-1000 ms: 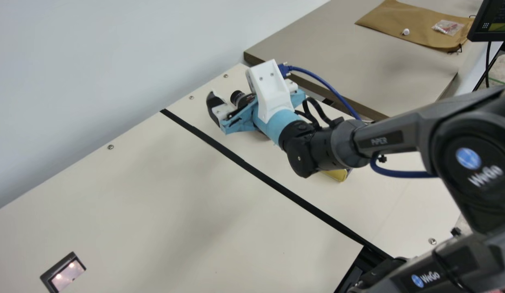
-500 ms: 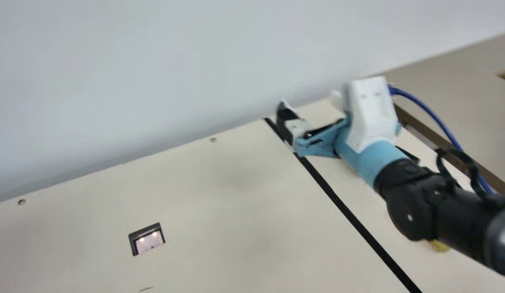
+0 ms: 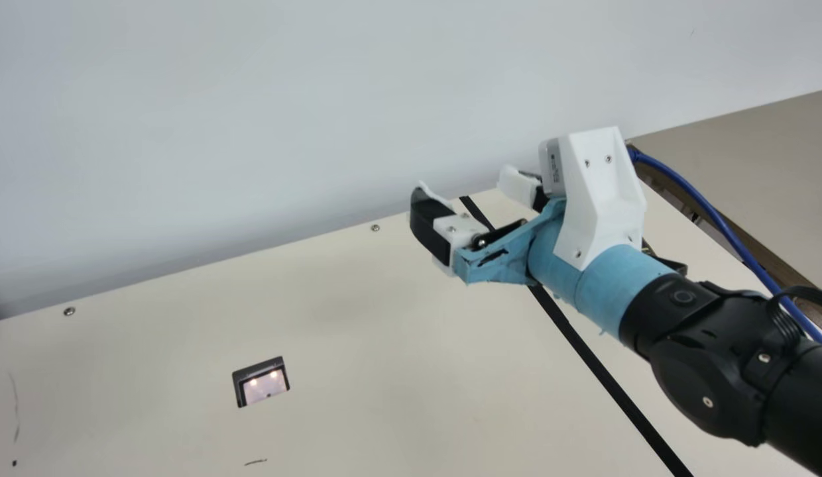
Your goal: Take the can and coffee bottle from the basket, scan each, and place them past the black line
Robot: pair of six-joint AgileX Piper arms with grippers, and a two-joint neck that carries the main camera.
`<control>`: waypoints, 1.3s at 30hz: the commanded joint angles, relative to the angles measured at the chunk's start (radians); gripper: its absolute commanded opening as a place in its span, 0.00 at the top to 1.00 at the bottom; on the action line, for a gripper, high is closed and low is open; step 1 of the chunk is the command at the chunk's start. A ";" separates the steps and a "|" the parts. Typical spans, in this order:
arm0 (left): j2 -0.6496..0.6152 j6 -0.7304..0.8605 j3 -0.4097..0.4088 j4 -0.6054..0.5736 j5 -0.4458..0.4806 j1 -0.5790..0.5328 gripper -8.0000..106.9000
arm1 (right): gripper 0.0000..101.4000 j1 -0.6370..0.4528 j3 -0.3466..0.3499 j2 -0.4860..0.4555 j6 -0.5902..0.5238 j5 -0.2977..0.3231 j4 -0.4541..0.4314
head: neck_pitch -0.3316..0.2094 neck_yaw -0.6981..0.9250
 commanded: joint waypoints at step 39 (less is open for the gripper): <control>-0.653 -0.131 0.318 0.564 0.208 -0.103 0.15 | 0.00 -0.050 0.242 -0.778 -0.182 0.535 0.238 | -0.025 0.015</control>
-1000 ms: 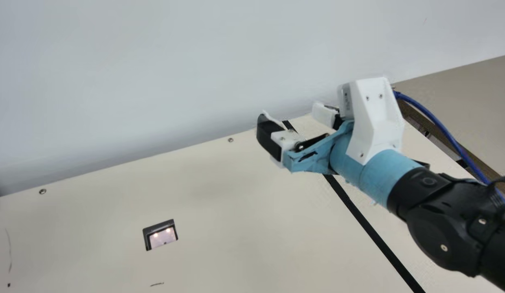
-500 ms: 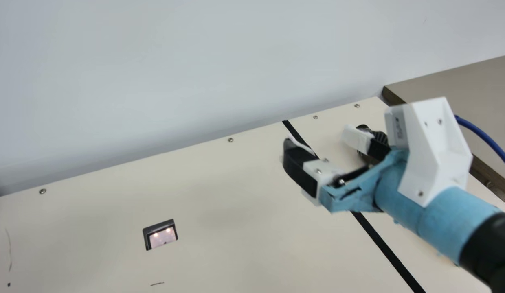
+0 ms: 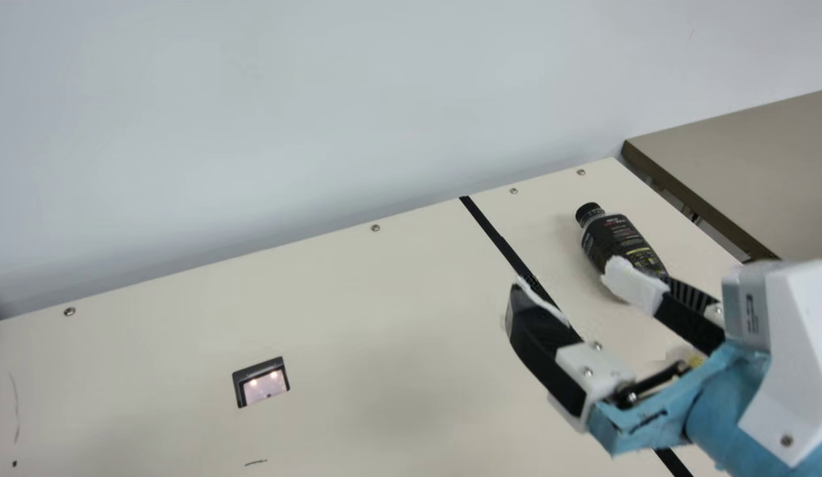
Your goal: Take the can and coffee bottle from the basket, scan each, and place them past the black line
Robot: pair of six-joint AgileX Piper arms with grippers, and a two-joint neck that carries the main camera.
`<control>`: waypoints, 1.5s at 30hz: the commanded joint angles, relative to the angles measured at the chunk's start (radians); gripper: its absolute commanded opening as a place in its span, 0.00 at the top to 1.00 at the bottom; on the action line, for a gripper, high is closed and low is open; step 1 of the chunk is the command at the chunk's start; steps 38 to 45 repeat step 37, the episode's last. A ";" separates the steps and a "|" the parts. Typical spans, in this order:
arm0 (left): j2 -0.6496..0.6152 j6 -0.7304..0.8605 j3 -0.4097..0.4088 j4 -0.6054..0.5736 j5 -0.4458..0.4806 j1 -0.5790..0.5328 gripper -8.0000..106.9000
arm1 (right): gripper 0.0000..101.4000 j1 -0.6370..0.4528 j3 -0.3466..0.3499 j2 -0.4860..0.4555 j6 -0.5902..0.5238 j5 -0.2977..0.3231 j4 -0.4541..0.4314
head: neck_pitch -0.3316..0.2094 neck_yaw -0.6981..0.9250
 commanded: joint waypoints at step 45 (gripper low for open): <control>-0.274 0.214 0.128 -0.094 0.194 0.145 0.15 | 0.00 -0.016 0.098 -0.176 -0.010 0.060 0.024 | -0.025 0.015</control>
